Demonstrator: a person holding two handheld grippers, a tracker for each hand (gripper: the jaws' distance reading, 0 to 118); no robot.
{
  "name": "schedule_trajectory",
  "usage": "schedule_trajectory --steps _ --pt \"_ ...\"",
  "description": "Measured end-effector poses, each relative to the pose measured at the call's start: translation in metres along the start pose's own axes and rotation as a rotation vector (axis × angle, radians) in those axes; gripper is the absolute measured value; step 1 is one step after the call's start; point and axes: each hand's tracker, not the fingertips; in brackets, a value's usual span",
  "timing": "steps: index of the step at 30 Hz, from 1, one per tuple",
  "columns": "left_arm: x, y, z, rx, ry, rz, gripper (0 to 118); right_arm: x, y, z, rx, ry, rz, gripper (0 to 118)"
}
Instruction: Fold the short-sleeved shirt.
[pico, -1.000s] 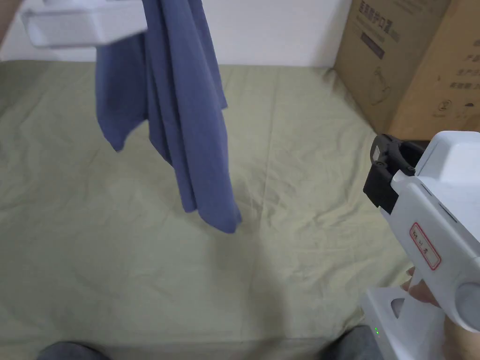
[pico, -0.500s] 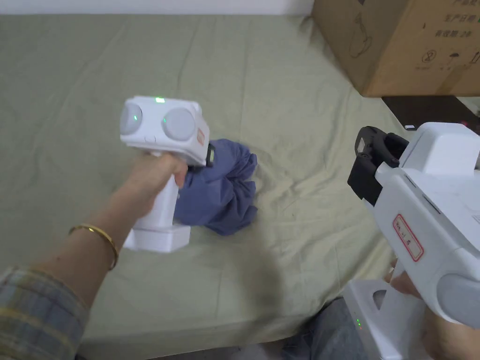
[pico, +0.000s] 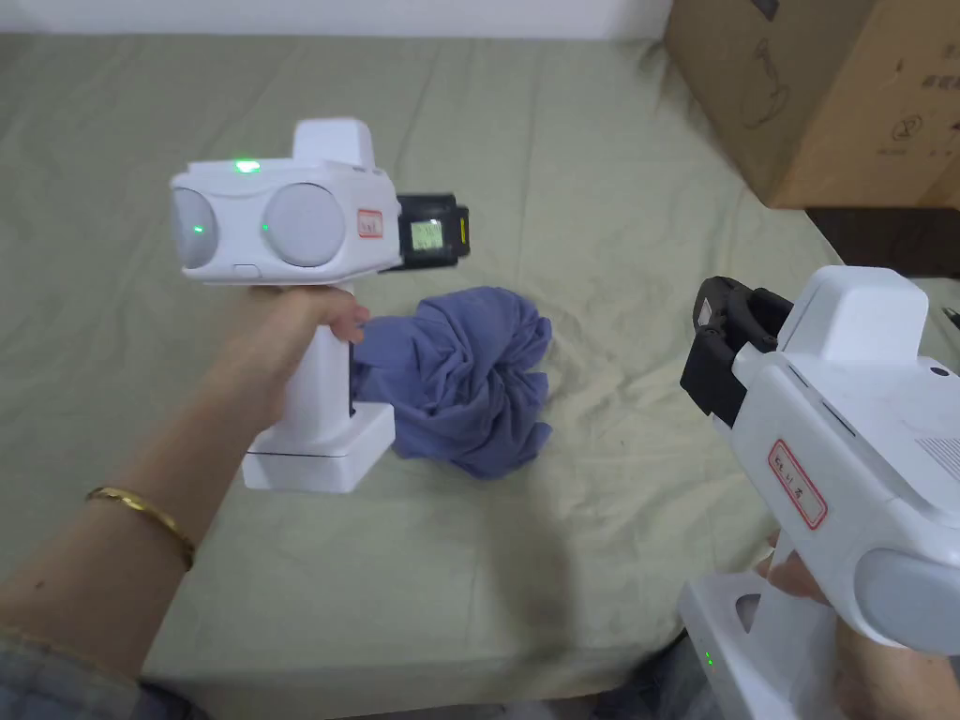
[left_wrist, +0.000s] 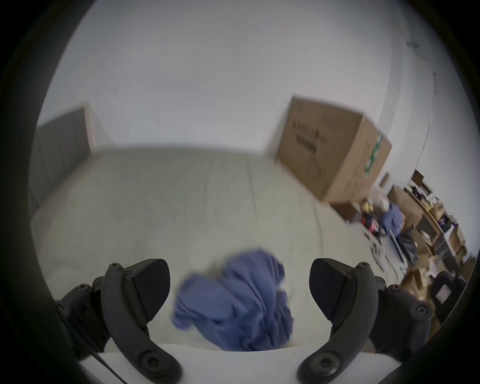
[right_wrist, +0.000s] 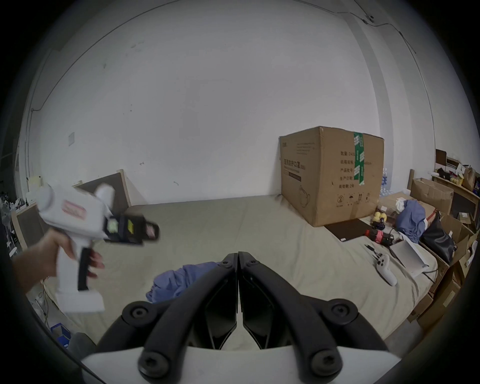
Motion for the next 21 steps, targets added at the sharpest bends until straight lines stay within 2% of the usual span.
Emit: schedule_trajectory --steps 4,6,8,10,12,13,14,15,16,17,20,21 --pt "-0.015 0.003 0.066 0.256 0.127 -0.063 111 -0.014 0.008 0.002 0.052 0.018 0.039 0" --pt "-0.022 -0.009 0.092 0.311 0.189 -0.133 110 -0.020 0.011 0.003 0.065 0.023 0.045 0" --pt "-0.029 -0.026 0.108 0.343 0.241 -0.160 103 -0.026 0.011 0.004 0.079 0.028 0.043 0" --pt "-0.034 -0.041 0.120 0.347 0.268 -0.150 88 -0.030 0.011 0.006 0.088 0.032 0.042 0" --pt "-0.039 -0.058 0.128 0.347 0.289 -0.127 68 -0.034 0.008 0.008 0.099 0.029 0.051 0" --pt "-0.041 -0.065 0.132 0.351 0.299 -0.116 54 -0.036 0.007 0.008 0.098 0.027 0.058 0" --pt "-0.042 -0.072 0.135 0.355 0.308 -0.103 32 -0.036 0.006 0.009 0.097 0.028 0.061 0" --pt "-0.045 -0.080 0.135 0.358 0.315 -0.103 17 -0.037 0.003 0.010 0.096 0.029 0.064 0" --pt "-0.045 -0.085 0.136 0.359 0.320 -0.106 7 -0.037 0.002 0.010 0.094 0.027 0.068 0" --pt "-0.046 -0.091 0.139 0.360 0.327 -0.110 1 -0.038 0.000 0.010 0.090 0.025 0.074 0" --pt "-0.046 -0.102 0.141 0.340 0.306 -0.121 0 -0.036 -0.005 0.012 0.083 0.019 0.085 0" --pt "-0.046 -0.104 0.141 0.336 0.300 -0.118 0 -0.037 -0.007 0.013 0.042 0.052 0.057 0"
